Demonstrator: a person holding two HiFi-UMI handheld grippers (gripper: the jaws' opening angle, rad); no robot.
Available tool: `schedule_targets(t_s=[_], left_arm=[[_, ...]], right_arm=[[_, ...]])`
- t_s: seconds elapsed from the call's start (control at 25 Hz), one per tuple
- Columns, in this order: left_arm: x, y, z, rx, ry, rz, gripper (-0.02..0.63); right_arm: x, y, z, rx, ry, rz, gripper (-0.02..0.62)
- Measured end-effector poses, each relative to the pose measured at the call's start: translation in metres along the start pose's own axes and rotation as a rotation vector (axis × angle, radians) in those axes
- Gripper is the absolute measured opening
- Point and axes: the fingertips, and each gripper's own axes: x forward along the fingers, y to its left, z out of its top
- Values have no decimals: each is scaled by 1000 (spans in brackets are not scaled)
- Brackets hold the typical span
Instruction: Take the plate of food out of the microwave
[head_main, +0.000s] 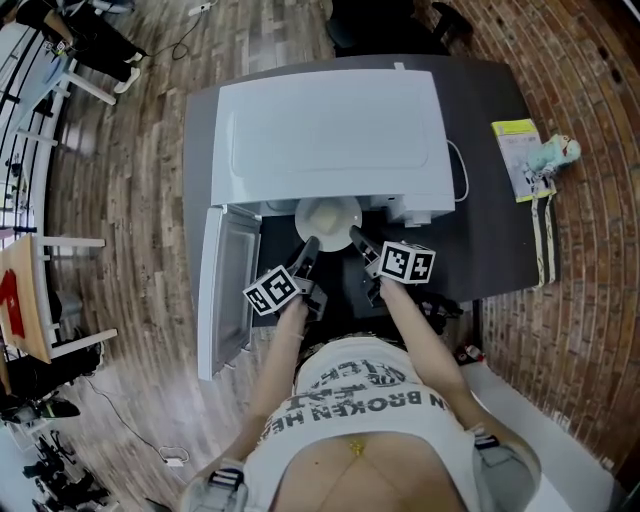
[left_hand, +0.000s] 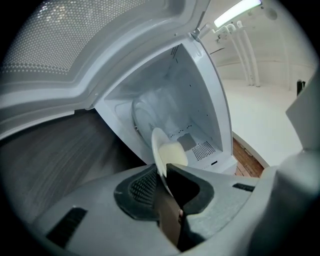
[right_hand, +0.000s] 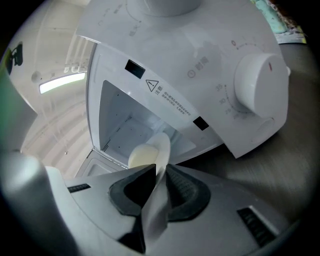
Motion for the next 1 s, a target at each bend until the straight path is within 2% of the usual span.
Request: schedule_targets(t_s=[0.6, 1.0], left_arm=[[-22, -11, -41, -33, -96, 40, 58], [-49, -1, -46, -58, -99, 15, 58]], right_arm=[[-28, -9, -18, -38, 82, 67, 60], [-31, 7, -43, -52, 82, 49, 60]])
